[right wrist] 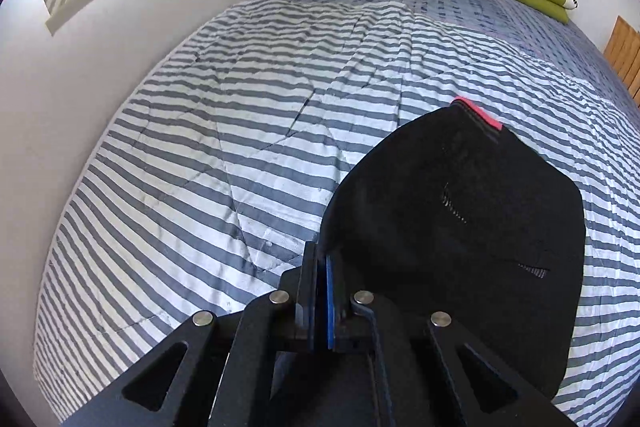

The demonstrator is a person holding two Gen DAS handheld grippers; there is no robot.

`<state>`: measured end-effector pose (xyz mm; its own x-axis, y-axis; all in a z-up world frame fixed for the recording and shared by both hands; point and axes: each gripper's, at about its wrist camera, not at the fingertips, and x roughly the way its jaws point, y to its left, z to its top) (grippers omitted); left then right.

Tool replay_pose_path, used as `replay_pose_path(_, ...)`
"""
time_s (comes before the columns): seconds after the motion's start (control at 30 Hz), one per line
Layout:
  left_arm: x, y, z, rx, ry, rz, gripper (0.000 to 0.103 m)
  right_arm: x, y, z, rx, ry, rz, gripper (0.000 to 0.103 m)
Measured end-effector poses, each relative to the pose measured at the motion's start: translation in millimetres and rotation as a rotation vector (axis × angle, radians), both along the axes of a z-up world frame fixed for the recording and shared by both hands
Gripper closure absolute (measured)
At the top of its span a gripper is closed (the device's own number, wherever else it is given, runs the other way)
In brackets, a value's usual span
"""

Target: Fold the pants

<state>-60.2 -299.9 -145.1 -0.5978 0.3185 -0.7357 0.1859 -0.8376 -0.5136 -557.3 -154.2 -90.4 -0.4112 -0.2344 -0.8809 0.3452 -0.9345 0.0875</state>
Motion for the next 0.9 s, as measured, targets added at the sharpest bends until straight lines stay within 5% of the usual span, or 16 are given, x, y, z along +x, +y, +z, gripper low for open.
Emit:
replay_pose_path(0.1, 1, -8, -7, -0.060, -0.025, 0.029, 0.080, -5, 2, -5, -0.024, -0.040, 0.003, 0.079)
replay_pose_path(0.17, 3, -15, -7, -0.103, -0.052, 0.065, 0.065, -3, 7, 4, -0.042, -0.020, 0.004, 0.073)
replay_pose_path(0.37, 32, -25, 16, -0.070, 0.021, 0.117, 0.060, 18, 40, 39, -0.106, 0.020, 0.024, 0.073)
replay_pose_path(0.5, 48, 4, 34, -0.116, 0.050, 0.055, 0.028, 61, 67, 50, -0.115, 0.017, 0.095, 0.073)
replay_pose_path(0.73, 43, 27, 30, -0.201, -0.009, 0.081, 0.030, 139, 125, 18, -0.104, -0.030, 0.170, 0.073)
replay_pose_path(0.8, 37, 21, 22, -0.228, -0.047, 0.112, 0.053, 148, 133, 3, -0.048, -0.024, 0.175, 0.073)
replay_pose_path(0.9, 29, 10, 8, -0.297, -0.151, 0.160, 0.056, 148, 141, -15, 0.080, 0.024, 0.177, 0.073)
